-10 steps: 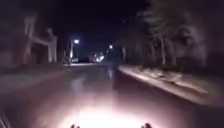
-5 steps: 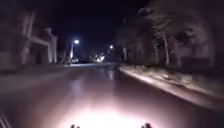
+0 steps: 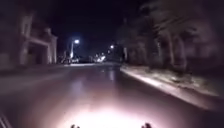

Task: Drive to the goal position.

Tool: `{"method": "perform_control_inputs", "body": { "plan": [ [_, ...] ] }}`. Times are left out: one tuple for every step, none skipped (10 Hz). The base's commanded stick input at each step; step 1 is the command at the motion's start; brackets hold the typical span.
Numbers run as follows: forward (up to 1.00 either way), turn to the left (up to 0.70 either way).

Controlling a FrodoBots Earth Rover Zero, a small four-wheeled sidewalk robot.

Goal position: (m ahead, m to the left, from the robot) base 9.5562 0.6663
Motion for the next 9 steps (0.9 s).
{"method": "perform_control_inputs", "body": {
  "plan": [
    [0.70,0.00],
    [0.70,0.00],
    [0.70,0.00],
    [0.70,0.00],
    [0.70,0.00],
    [0.70,0.00],
    [0.70,0.00],
    [0.70,0.00],
    [0.70,0.00]
  ]
}}
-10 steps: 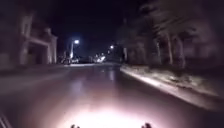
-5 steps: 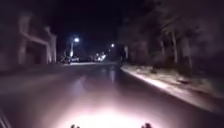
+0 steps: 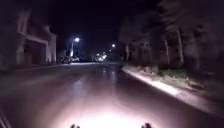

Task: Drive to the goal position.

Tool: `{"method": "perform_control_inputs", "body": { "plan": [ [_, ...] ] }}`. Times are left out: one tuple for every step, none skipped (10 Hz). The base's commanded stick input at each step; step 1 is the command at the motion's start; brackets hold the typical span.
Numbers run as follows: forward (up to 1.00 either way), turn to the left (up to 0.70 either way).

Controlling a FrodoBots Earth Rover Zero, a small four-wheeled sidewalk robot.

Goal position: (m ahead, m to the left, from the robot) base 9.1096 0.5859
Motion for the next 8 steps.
{"method": "perform_control_inputs", "body": {
  "plan": [
    [0.70,0.00],
    [0.70,0.00],
    [0.70,0.00],
    [0.70,0.00],
    [0.70,0.00],
    [0.70,0.00],
    [0.70,0.00],
    [0.70,0.00]
  ]
}}
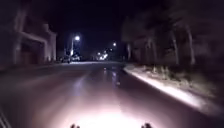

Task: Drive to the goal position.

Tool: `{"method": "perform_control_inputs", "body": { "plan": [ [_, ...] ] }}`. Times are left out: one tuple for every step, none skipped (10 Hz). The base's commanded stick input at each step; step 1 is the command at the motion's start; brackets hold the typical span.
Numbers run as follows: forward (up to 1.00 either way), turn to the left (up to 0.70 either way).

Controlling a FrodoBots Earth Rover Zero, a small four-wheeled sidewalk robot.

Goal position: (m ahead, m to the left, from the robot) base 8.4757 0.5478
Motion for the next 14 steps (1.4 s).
{"method": "perform_control_inputs", "body": {
  "plan": [
    [0.70,0.00],
    [0.70,0.00],
    [0.70,0.00],
    [0.70,0.00],
    [0.70,0.00],
    [0.70,0.00],
    [0.70,0.00],
    [0.70,0.00],
    [0.70,0.00],
    [0.70,0.00],
    [0.70,0.00],
    [0.70,0.00],
    [0.70,0.00],
    [0.70,0.00]
  ]
}}
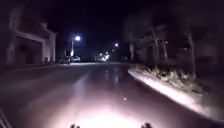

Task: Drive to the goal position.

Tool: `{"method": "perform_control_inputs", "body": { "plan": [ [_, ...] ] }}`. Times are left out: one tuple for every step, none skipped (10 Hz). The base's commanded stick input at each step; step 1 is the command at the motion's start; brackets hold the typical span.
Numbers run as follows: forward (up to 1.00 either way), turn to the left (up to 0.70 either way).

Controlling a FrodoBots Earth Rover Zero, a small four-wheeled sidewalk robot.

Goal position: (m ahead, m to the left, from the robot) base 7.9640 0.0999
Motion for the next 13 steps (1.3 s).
{"method": "perform_control_inputs", "body": {
  "plan": [
    [0.70,0.00],
    [0.70,0.00],
    [0.70,0.00],
    [0.70,0.00],
    [0.70,0.00],
    [0.70,0.00],
    [0.70,0.00],
    [0.70,0.00],
    [0.70,0.00],
    [0.70,0.00],
    [0.70,0.00],
    [0.70,0.00],
    [0.70,0.00]
  ]
}}
